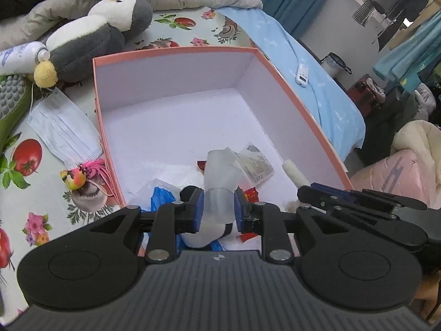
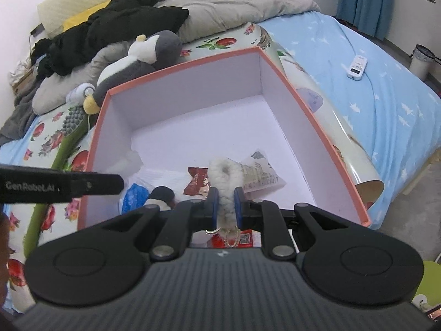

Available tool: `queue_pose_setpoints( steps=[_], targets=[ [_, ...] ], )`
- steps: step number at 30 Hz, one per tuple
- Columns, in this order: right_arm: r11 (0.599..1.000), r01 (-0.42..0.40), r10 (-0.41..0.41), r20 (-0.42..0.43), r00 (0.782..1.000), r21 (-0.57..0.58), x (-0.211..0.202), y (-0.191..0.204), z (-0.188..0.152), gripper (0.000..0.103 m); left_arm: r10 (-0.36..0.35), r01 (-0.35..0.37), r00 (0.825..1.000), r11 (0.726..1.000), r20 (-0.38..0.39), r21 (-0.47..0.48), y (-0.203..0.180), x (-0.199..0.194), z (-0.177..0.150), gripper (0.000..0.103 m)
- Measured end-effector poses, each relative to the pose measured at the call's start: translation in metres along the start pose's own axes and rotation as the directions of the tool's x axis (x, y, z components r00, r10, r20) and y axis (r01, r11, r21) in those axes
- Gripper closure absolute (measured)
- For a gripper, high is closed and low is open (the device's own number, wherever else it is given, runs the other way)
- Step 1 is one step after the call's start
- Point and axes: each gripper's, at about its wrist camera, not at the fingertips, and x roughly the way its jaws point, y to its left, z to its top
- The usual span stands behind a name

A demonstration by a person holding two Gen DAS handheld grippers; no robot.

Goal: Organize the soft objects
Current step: 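Open both tools to drop the hair tie and plastic piece into the box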

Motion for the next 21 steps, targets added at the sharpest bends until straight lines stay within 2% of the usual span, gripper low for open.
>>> queue_pose_setpoints(
  steps=[2,4,6,11,21],
  targets=[
    [1.000,0.000,0.000,-0.005,1.000,0.000,0.001,-0.001,-0.001,0.082,0.011,-0.011,1.000,1.000,0.001,0.022,-0.002,-0.001,0.001,0.062],
    [1.000,0.001,-0.001,-0.008,1.000,-0.004,0.001,-0.002,-0.001,0.073,0.013,-0.013,1.000,1.000,0.011,0.022,-0.001,-0.003,0.000,0.061],
    [1.000,-0.010,0.010,-0.022,1.000,0.002,0.002,-0.003,-0.001,0.069,0.019,-0.020,1.000,0.999,0.024,0.025,-0.002,-0.008,-0.001,0.061],
    [1.000,-0.005,0.005,0.008,1.000,0.018,-0.008,-0.004,-0.002,0.069,0.025,-0.030,0.997,0.997,0.069,0.064,-0.009,-0.026,-0.005,0.061],
    [1.000,-0.025,0.027,0.135,0.990,-0.014,-0.051,0.015,-0.026,0.069,0.006,-0.028,0.984,0.992,0.177,0.122,-0.016,-0.078,-0.036,0.061]
  ],
)
